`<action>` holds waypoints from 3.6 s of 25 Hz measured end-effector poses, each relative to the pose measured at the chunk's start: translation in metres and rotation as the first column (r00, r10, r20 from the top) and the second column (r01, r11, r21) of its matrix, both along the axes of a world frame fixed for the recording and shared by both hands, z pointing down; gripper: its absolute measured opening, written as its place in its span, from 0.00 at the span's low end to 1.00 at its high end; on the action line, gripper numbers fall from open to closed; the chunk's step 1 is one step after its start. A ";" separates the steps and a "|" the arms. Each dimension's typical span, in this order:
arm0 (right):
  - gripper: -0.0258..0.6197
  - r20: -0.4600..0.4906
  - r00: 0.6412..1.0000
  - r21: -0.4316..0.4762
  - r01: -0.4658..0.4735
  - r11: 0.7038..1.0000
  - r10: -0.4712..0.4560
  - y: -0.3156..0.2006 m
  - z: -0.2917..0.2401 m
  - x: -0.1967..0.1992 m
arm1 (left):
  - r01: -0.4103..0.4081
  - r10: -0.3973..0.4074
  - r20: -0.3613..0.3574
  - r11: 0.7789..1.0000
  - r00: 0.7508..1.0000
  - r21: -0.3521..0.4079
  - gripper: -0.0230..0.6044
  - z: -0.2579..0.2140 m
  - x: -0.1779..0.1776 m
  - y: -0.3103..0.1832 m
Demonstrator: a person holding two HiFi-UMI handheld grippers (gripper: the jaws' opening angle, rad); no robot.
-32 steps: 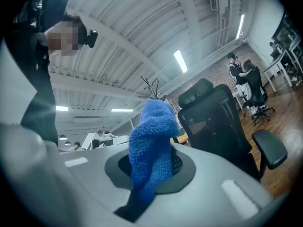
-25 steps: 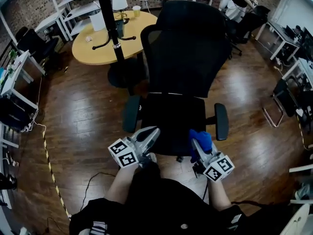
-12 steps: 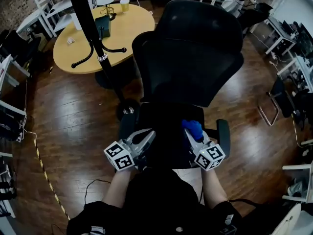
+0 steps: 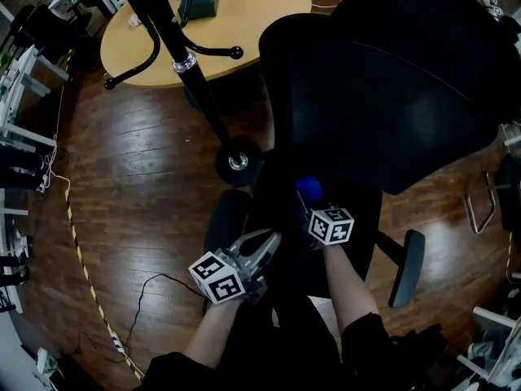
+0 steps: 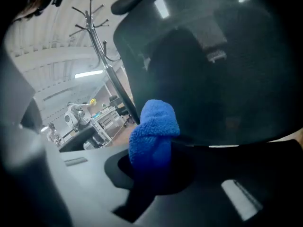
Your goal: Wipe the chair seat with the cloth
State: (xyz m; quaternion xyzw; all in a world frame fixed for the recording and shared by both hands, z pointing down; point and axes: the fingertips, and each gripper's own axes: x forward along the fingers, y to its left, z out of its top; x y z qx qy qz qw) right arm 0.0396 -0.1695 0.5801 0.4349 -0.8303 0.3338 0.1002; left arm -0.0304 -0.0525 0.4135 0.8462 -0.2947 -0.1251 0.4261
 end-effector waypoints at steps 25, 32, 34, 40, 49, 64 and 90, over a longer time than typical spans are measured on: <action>0.09 -0.313 0.945 -0.138 -0.139 0.981 0.090 -0.043 0.165 0.072 | -0.028 0.029 0.038 0.999 0.999 -0.026 0.04 0.058 -0.001 -0.001; 0.09 -0.417 0.879 -0.130 -0.309 0.942 0.230 -0.014 0.161 0.201 | -0.064 0.066 0.082 0.998 0.994 -0.024 0.04 0.058 0.004 0.002; 0.09 -0.452 0.850 -0.119 -0.358 0.926 0.270 -0.004 0.156 0.237 | -0.068 0.070 0.090 0.997 0.993 -0.027 0.04 0.059 0.005 0.002; 0.09 -0.477 0.797 -0.107 -0.471 0.876 0.370 0.018 0.142 0.300 | -0.067 0.071 0.105 0.997 0.992 -0.043 0.04 0.055 0.006 -0.004; 0.09 -0.492 0.789 -0.107 -0.474 0.874 0.368 0.020 0.139 0.301 | -0.062 0.063 0.067 0.998 0.996 -0.025 0.04 0.052 0.005 0.007; 0.10 -0.224 0.975 -0.177 -0.051 0.983 0.010 -0.045 0.144 0.000 | 0.021 -0.021 -0.008 1.000 1.000 0.002 0.04 0.031 -0.030 0.019; 0.10 -0.403 0.895 -0.161 -0.274 0.948 0.191 0.022 0.152 0.170 | -0.067 0.067 0.043 0.998 0.997 -0.001 0.04 0.043 -0.003 0.037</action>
